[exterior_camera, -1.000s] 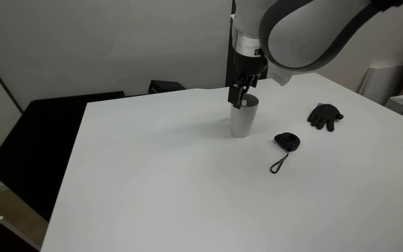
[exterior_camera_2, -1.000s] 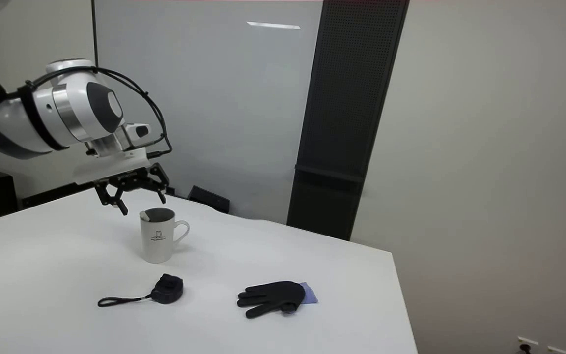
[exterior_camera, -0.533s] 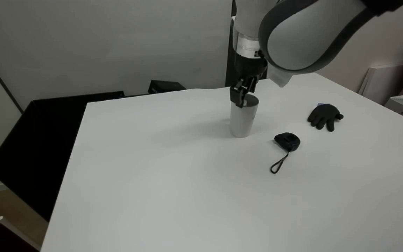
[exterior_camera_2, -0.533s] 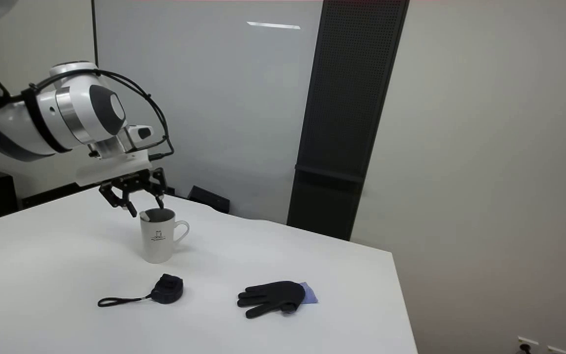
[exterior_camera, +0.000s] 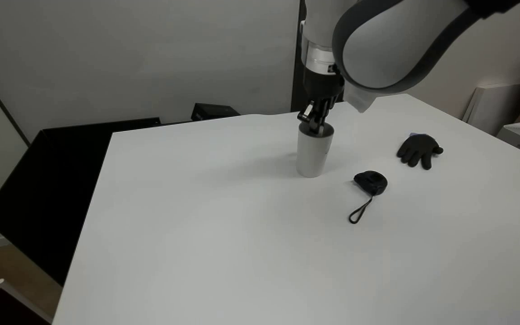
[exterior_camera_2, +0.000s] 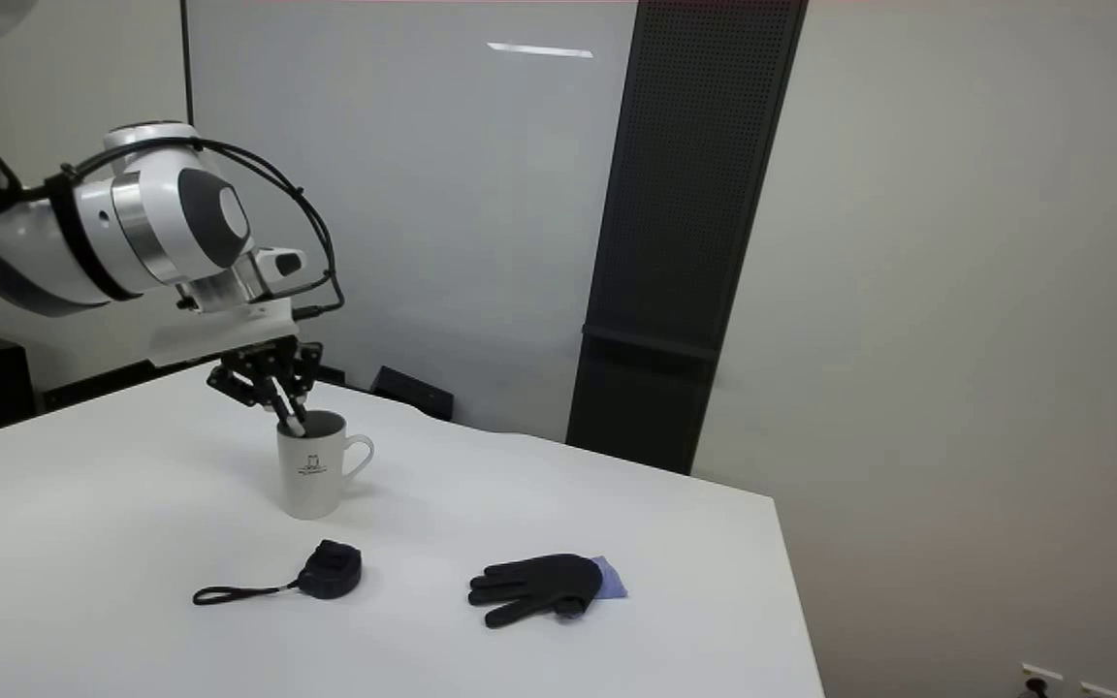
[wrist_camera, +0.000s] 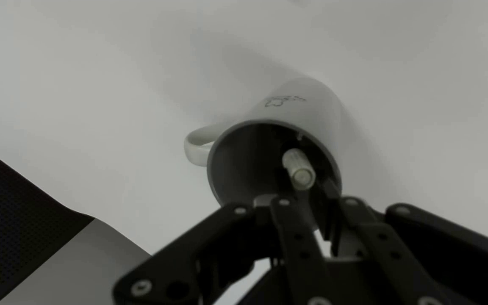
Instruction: Take the marker out of the mug and put it on the table
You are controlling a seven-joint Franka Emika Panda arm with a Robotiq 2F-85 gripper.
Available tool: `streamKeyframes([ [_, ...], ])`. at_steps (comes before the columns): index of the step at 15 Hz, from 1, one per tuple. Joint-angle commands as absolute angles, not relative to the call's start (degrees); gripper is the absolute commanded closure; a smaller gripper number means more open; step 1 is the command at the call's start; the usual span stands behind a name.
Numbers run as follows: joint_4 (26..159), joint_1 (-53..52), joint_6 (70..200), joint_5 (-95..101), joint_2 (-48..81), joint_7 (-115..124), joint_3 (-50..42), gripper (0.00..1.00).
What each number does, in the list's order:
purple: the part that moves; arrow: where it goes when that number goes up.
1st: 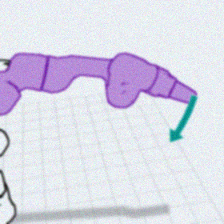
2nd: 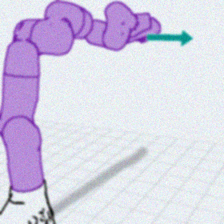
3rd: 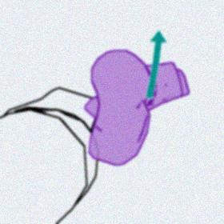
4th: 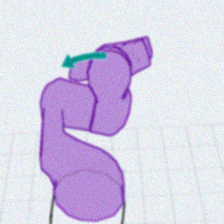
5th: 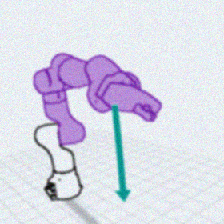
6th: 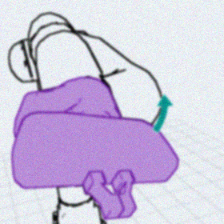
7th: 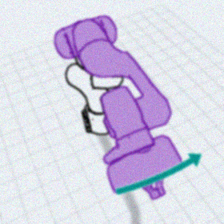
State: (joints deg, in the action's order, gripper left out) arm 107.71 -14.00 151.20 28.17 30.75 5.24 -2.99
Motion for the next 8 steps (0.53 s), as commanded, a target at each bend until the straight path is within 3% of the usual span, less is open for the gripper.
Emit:
streamKeyframes([
  [1, 105.8, -14.1, 149.2, 25.6, 31.3, 6.8, -3.3, 0.94],
  [8, 102.6, -14.3, 145.0, 23.0, 28.5, 8.4, -4.8, 0.94],
])
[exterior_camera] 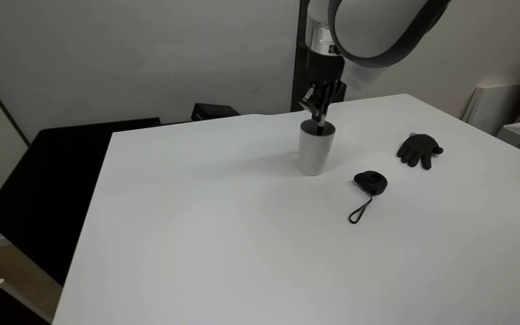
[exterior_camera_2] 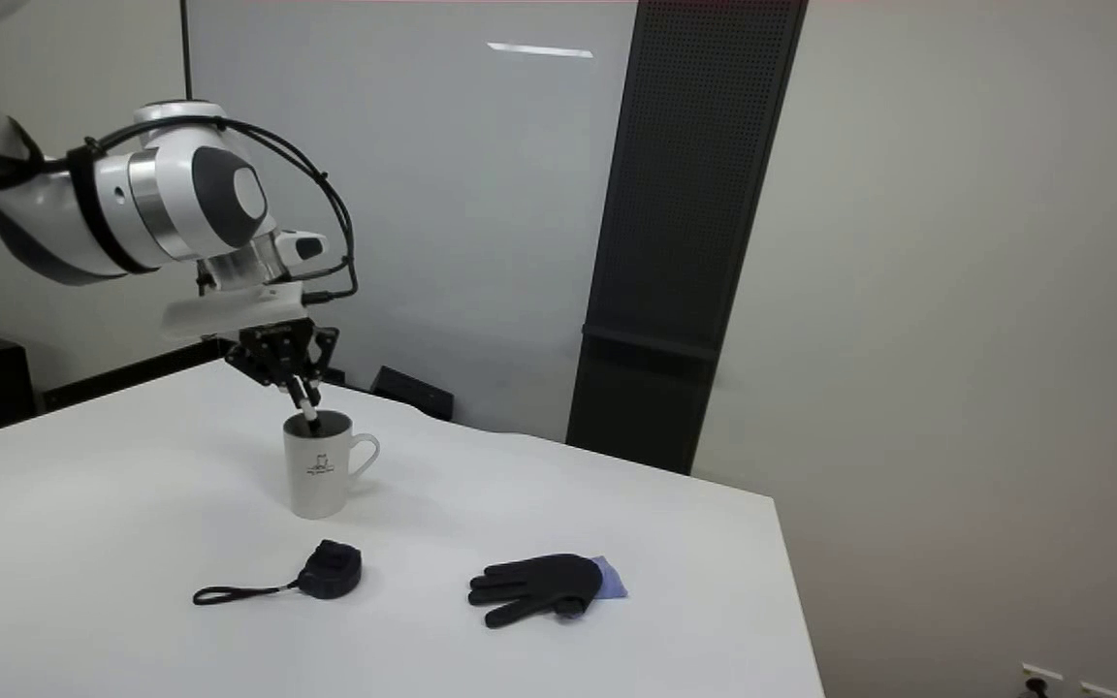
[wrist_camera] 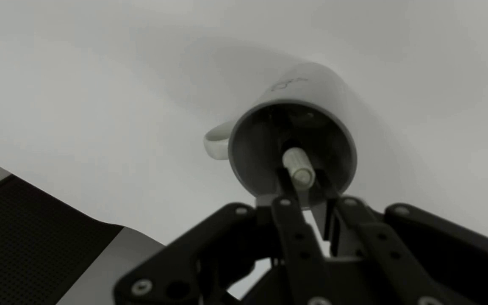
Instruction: Take the marker out of the mug and put it on the table
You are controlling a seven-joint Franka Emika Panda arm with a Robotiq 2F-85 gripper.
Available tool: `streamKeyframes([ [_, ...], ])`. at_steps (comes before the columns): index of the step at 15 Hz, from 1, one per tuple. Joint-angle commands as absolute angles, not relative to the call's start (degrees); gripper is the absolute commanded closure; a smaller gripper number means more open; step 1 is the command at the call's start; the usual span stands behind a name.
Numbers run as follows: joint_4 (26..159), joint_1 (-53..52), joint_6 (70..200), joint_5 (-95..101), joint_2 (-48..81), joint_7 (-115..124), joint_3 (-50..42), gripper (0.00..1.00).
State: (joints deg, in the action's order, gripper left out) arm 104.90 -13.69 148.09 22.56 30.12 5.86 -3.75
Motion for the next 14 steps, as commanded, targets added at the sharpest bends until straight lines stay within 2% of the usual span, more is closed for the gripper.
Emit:
streamKeyframes([
  [1, 102.0, -14.4, 144.2, 23.3, 27.9, 8.8, -5.0, 0.94],
  [14, 99.1, -11.3, 130.1, 23.2, 20.7, 8.3, -4.0, 0.94],
])
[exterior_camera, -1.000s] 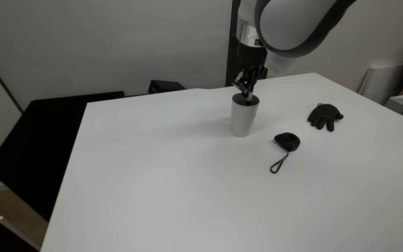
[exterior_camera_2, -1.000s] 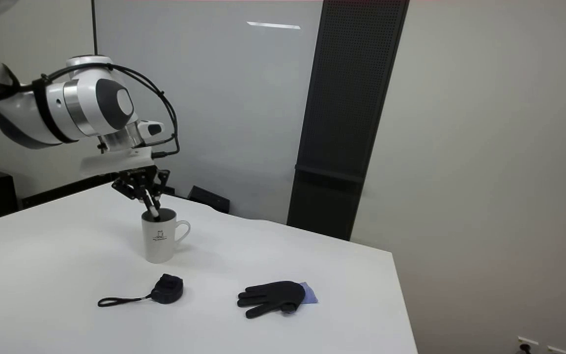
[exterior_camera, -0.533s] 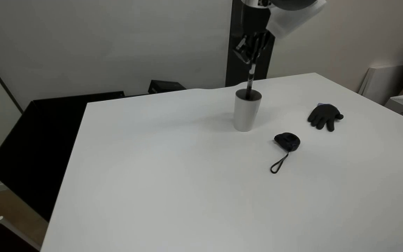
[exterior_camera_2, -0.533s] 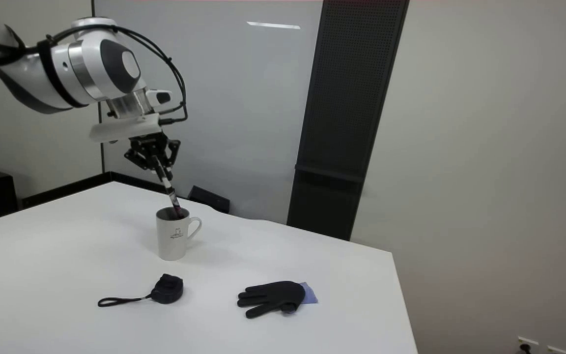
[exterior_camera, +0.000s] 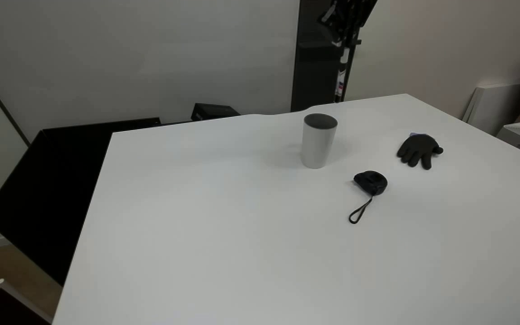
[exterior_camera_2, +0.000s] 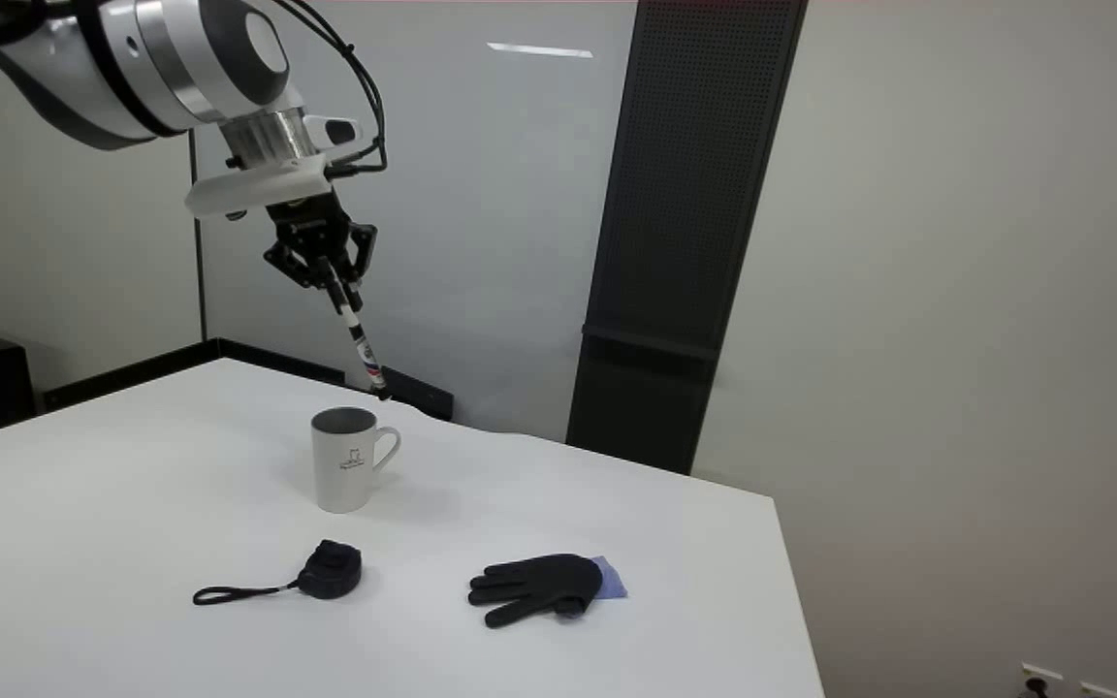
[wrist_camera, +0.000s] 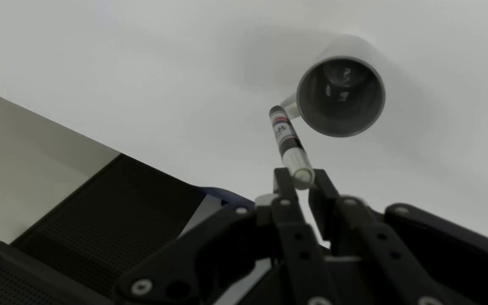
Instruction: Take the marker out of the mug and put it on the table
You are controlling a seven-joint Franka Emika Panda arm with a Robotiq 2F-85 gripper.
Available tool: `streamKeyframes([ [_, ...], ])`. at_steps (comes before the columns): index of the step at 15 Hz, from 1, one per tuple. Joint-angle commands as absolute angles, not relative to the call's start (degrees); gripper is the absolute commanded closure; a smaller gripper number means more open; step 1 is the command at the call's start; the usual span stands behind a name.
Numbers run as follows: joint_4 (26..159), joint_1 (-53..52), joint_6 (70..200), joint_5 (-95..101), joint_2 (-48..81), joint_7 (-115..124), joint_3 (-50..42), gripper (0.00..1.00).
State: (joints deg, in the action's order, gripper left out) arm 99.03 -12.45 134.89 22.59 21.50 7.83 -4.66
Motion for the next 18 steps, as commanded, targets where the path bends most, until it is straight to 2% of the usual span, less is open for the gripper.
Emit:
streamKeyframes([
  [1, 99.8, -10.9, 128.2, 23.3, 20.5, 7.7, -3.9, 0.94],
  [18, 100.7, 9.2, 96.0, -4.4, 29.6, -16.0, -2.3, 0.94],
])
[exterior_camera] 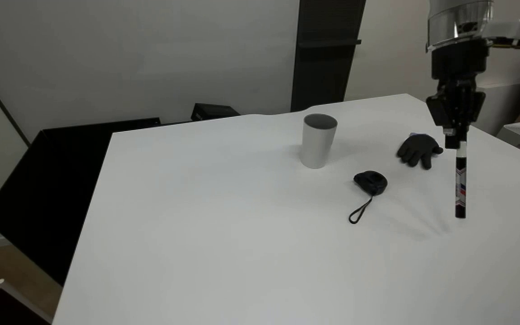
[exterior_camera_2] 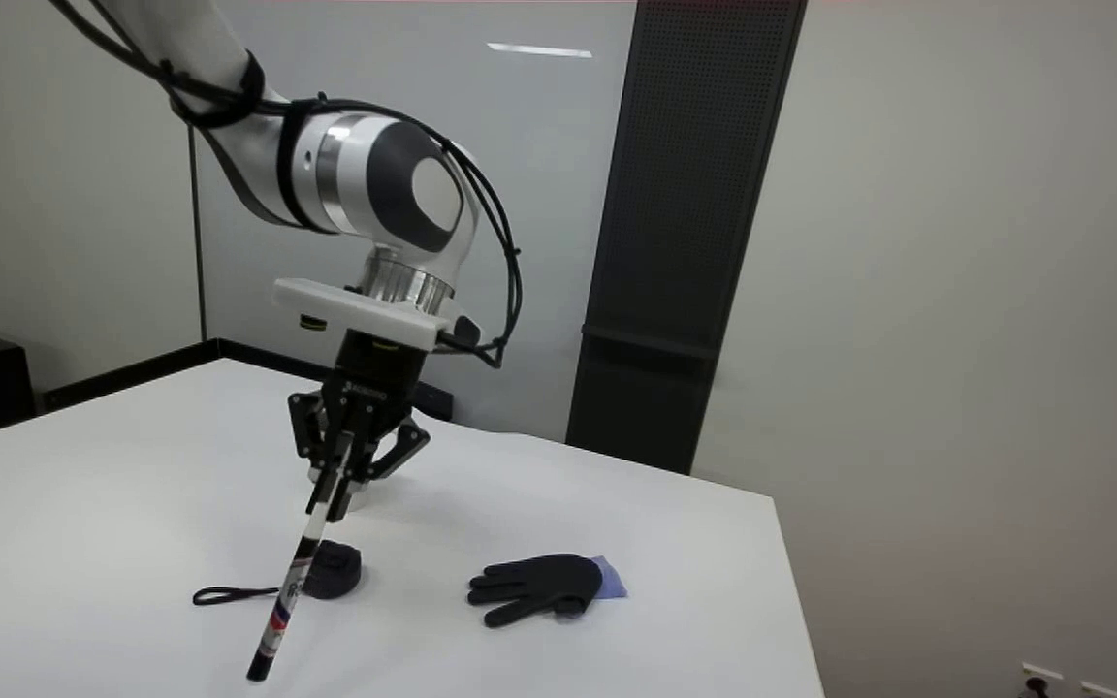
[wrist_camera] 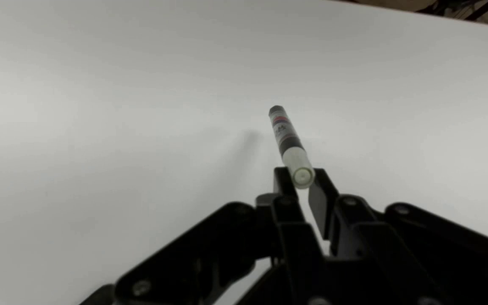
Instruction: Take the marker out of the mug and put it on the table
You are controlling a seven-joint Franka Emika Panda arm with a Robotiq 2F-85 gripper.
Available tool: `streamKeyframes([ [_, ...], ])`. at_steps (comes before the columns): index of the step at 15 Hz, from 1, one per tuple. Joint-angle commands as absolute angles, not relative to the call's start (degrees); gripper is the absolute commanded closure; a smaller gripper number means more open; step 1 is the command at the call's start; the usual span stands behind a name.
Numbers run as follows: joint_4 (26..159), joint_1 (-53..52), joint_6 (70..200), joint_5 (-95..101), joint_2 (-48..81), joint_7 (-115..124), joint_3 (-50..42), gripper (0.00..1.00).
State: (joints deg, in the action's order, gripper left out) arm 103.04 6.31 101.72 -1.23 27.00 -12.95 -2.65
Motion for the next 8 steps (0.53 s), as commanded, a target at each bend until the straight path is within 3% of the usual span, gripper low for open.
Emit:
streamKeyframes([
  [1, 100.6, 10.1, 94.8, -5.2, 30.4, -17.0, -2.3, 0.94],
  [8, 101.5, 12.5, 101.9, -5.3, 34.9, -17.4, -3.2, 0.94],
])
